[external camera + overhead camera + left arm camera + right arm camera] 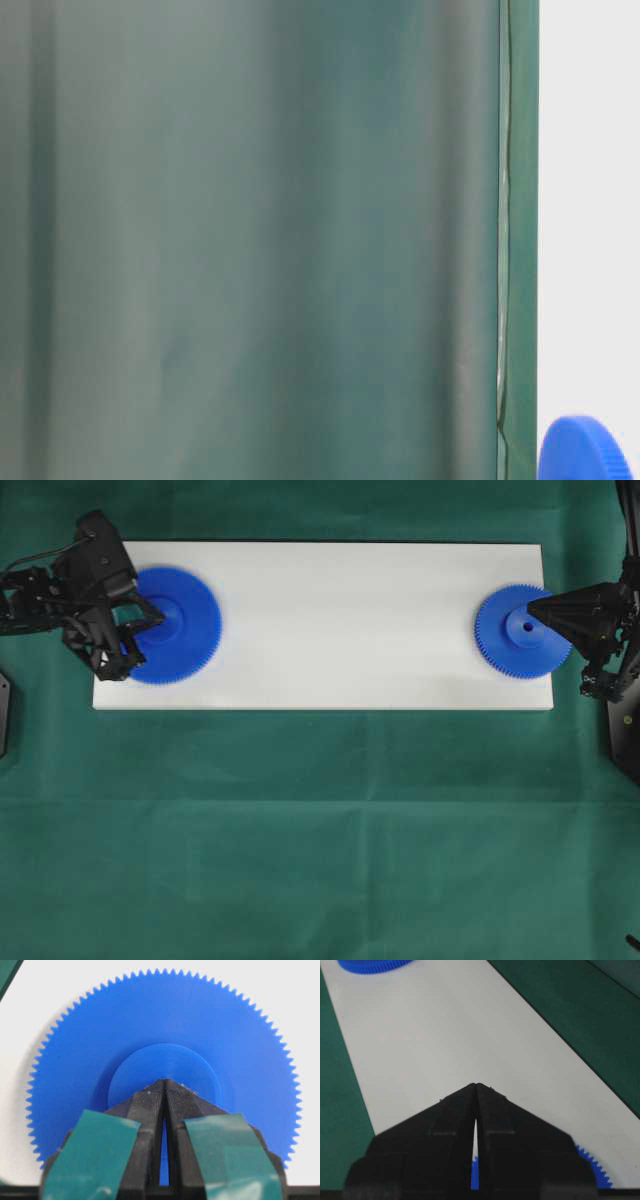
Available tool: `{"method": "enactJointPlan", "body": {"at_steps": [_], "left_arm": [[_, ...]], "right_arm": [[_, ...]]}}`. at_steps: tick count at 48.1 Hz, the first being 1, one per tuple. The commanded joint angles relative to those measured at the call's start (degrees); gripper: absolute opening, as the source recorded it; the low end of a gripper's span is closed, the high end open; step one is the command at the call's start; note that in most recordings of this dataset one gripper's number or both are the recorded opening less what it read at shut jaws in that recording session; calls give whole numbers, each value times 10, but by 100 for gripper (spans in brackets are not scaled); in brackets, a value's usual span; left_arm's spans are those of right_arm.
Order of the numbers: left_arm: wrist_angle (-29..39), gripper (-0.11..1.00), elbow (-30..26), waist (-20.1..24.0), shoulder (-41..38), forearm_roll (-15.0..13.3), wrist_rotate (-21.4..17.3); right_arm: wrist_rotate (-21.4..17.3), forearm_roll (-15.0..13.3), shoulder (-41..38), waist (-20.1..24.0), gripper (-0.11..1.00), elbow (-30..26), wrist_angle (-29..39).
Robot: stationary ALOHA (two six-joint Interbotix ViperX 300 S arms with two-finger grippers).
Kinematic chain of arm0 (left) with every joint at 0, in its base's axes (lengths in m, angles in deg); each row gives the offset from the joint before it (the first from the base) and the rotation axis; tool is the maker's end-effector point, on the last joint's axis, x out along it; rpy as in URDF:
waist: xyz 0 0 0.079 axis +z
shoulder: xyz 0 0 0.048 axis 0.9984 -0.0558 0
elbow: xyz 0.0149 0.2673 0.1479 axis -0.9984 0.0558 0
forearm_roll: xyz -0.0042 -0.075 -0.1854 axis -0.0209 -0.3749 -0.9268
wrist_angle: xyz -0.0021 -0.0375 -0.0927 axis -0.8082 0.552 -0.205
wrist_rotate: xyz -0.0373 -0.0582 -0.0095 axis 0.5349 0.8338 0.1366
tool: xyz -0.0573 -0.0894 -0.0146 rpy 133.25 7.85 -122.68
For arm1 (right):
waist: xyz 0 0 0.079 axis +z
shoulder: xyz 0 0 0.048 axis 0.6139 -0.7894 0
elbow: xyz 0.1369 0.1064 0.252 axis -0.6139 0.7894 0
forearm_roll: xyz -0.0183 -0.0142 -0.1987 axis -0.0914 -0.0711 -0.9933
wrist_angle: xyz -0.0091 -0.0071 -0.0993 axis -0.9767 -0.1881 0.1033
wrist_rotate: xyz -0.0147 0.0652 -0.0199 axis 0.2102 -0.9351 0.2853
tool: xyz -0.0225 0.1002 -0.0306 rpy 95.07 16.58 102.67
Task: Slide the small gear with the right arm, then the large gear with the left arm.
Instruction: 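Slide the large gear right with the left gripper toward the small gear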
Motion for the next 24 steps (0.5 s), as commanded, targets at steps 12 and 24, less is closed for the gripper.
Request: {"method": "enactJointPlan", "body": {"at_steps": [12,24], "left_arm": [[-18,-1,-99,-46,-128,-1,0],[-18,-1,-247,-76,-248,0,-6]], "right_arm": [[-2,-1,-2,0,50,-6,-5],[-2,-1,-2,0,50,-6,-5]]}}
